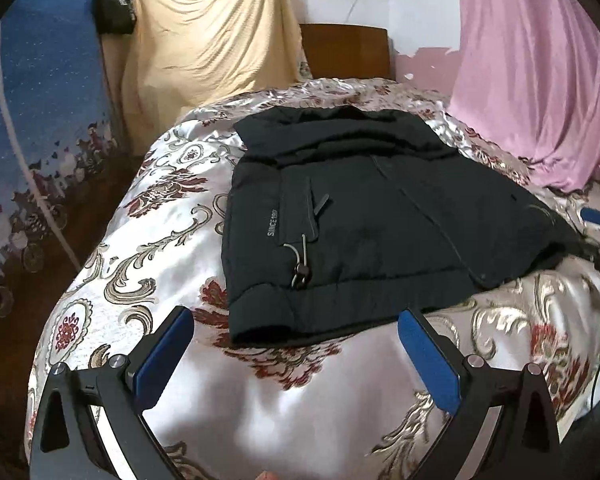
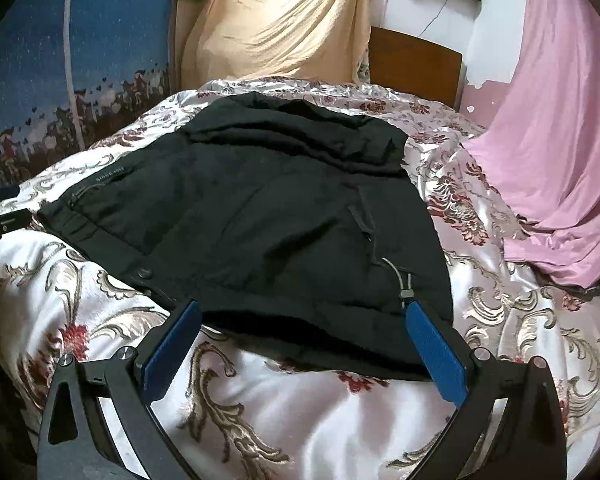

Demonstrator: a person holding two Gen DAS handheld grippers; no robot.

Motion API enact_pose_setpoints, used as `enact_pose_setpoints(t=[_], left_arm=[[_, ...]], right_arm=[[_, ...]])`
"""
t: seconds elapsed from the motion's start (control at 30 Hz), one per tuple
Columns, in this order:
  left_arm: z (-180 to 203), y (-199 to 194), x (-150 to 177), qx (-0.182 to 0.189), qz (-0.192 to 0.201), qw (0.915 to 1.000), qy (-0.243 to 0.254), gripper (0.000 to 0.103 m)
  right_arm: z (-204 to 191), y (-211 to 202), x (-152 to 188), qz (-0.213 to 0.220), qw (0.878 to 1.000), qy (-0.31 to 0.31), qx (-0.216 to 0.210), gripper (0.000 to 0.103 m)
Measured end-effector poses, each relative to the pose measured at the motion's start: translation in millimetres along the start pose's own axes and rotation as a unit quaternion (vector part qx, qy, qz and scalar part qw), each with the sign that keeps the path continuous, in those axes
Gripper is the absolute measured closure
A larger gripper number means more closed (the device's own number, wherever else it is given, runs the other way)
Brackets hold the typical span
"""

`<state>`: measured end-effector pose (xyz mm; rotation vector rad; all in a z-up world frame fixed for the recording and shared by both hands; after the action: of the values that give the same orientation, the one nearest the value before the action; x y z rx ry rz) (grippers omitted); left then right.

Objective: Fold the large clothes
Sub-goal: 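Move both tools to the folded edge of the black jacket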

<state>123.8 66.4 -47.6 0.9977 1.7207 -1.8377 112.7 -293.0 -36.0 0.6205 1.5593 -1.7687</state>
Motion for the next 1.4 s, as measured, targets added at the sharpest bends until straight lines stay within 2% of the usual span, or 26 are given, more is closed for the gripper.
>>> enact_pose_setpoints(t=[0.27,0.47,0.6,0.7,0.8,0.97,1.2,1.33,1.4], left_arm=[[-6,1,12,-0.001,-0.005,1.0000,0.008,0.000],[-6,2,16,-0.008,-0.017,0.9984,0.053,0.000],[-6,10,14,0.001,-0.040,0.9966,0.073,0.000],[-2,20,10,0.013,-0.061,0.9938,0.091,0.000],[4,26,1,0.009,-0.063,0.9915,0.113,0.000],[3,40,-26,0.034,-0.067,0.9923,0.099,0.000],[23,62,-15,0.050,-0.128,0.9719,0.191,0.000],[22,67,-11,0.058,-0.142,0.9700,0.189,0.000],[20,75,-11,0.043,-0.158,0.9695,0.183,0.000]], right_arm=[[4,-3,5,-0.006,1.000,0.008,0.002,0.002],[3,-3,10,-0.020,1.000,-0.012,0.006,0.002],[8,2,11,-0.032,0.999,-0.006,0.001,0.002],[14,10,7,-0.051,0.999,-0.001,0.000,0.002],[22,20,2,-0.071,0.997,-0.004,0.008,0.002],[38,33,-9,-0.085,0.996,0.005,0.019,0.002],[40,55,-1,-0.128,0.992,-0.005,0.006,0.002],[28,59,6,-0.140,0.990,-0.035,0.003,0.002],[21,62,7,-0.148,0.988,-0.051,0.004,0.002]])
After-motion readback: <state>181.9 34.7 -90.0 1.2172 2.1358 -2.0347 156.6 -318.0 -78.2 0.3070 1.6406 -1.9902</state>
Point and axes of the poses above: each gripper's, at about its wrist camera, not at the fingertips, and y roughly the way its jaws point, z to its right, x to its underside, the point moved 1 cm from there along y, roughly the way its jaws point, and after that the axes turned 3 degrees about x, right-handed, at the moved point
